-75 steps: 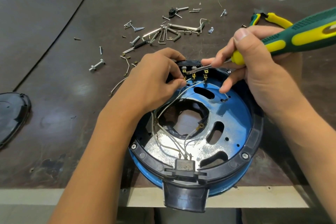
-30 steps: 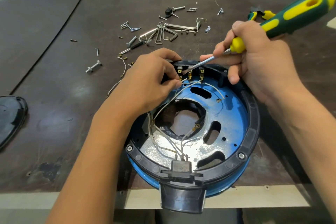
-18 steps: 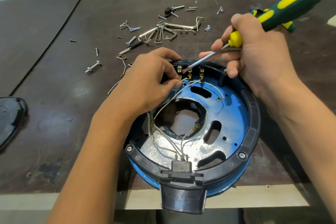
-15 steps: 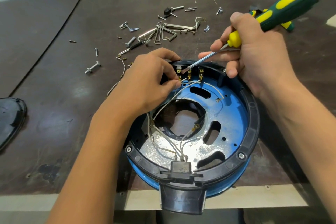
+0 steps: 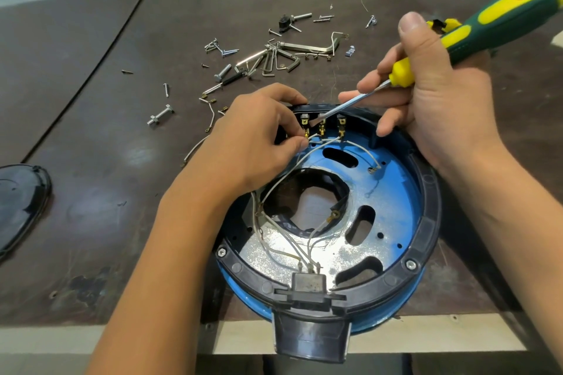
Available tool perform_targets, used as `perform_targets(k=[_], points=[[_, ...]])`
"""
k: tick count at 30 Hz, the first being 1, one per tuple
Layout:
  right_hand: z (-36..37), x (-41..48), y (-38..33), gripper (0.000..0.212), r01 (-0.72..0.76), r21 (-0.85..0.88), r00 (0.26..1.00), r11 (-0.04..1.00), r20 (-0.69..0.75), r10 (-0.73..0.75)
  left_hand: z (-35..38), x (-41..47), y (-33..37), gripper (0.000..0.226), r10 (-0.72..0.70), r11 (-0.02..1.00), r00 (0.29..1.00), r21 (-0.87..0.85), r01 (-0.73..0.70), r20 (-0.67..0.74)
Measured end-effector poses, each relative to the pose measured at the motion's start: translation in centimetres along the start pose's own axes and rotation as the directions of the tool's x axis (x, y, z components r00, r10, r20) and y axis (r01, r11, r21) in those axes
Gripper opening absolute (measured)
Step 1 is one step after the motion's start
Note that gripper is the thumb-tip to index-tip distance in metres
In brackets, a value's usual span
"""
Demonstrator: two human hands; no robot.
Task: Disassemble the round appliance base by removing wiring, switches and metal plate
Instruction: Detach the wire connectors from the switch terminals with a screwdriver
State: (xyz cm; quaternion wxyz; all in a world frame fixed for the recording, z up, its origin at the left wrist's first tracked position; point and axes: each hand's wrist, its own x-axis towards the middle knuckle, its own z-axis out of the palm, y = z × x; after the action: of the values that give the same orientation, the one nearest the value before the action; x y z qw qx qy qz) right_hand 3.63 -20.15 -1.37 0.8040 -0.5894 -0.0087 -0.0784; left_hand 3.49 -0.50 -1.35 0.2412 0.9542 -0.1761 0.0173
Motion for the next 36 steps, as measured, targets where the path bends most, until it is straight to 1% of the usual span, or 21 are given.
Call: perform_targets(k=[8,12,15,17,19,21,23,24,26,28,30,32,34,36], points=[[0.0,0.1,0.1,0.041,-0.025,-0.009,1.0,1.0,0.014,0.026,-0.1,0.0,0.1,0.005,-0.003,1.0,1.0,0.006,0.003,0.006],[0.1,0.0,0.0,0.042,-0.028,-0.009,0.999,1.0,0.014,0.028,-0.2,-0.1,0.2,0.005,-0.015,0.999,1.0,-0.03,0.015,-0.003],[0.1,-0.1,-0.2,0.044,-0.02,0.021,1.0,1.0,-0.019,0.021,-0.3,-0.2,0.1,0.007,-0.013,0.998,1.0,-0.066,0.012,-0.02],[0.0,-0.3,-0.3,0.044,-0.012,0.048,0.998,0.999,-0.062,0.015,-0.6,-0.3,0.2,0.008,-0.024,0.994,0.998,-0.112,0.018,-0.057],[0.0,-0.4,-0.4,0.043,0.004,0.072,0.995,0.997,-0.095,0.003,-1.0,-0.4,0.1,0.007,-0.048,0.986,0.989,-0.165,0.025,-0.137],[0.0,-0.4,-0.4,0.043,0.014,0.096,0.995,0.995,-0.103,-0.004,-1.6,-0.5,-0.2,0.008,-0.073,0.974,0.968,-0.227,0.017,-0.241],[0.0,-0.4,-0.5,0.043,0.018,0.105,0.995,0.994,-0.099,-0.007,-2.6,-0.6,-0.7,0.008,-0.094,0.955,0.944,-0.295,-0.004,-0.317],[-0.1,-0.4,-0.5,0.043,0.019,0.103,0.995,0.994,-0.097,-0.009,-3.1,-0.7,-1.1,0.008,-0.108,0.953,0.931,-0.303,-0.003,-0.349],[-0.2,-0.4,-0.5,0.044,0.025,0.102,0.996,0.994,-0.091,-0.016,-3.7,-1.0,-2.2,0.006,-0.134,0.971,0.899,-0.238,0.035,-0.417],[-0.3,-0.4,-0.6,0.045,0.04,0.099,0.996,0.994,-0.084,-0.032,-3.6,-1.1,-3.2,0.006,-0.168,0.984,0.875,-0.134,0.119,-0.454],[-0.4,-0.4,-0.8,0.045,0.052,0.1,0.997,0.994,-0.068,-0.045,-3.2,-1.2,-4.0,0.011,-0.224,0.974,0.87,-0.077,0.212,-0.44],[-0.6,-0.4,-1.0,0.046,0.063,0.093,0.998,0.994,-0.027,-0.061,-2.8,-1.3,-4.1,0.023,-0.248,0.965,0.874,-0.03,0.26,-0.419],[-1.0,-0.4,-1.1,0.045,0.104,0.058,0.993,0.993,0.049,-0.107,-2.7,-1.2,-3.5,0.028,-0.211,0.975,0.886,-0.02,0.223,-0.412],[-1.4,-0.3,-0.8,0.042,0.177,-0.01,0.976,0.984,0.127,-0.175,-2.6,-1.0,-1.9,0.019,-0.117,0.993,0.915,-0.032,0.114,-0.386]])
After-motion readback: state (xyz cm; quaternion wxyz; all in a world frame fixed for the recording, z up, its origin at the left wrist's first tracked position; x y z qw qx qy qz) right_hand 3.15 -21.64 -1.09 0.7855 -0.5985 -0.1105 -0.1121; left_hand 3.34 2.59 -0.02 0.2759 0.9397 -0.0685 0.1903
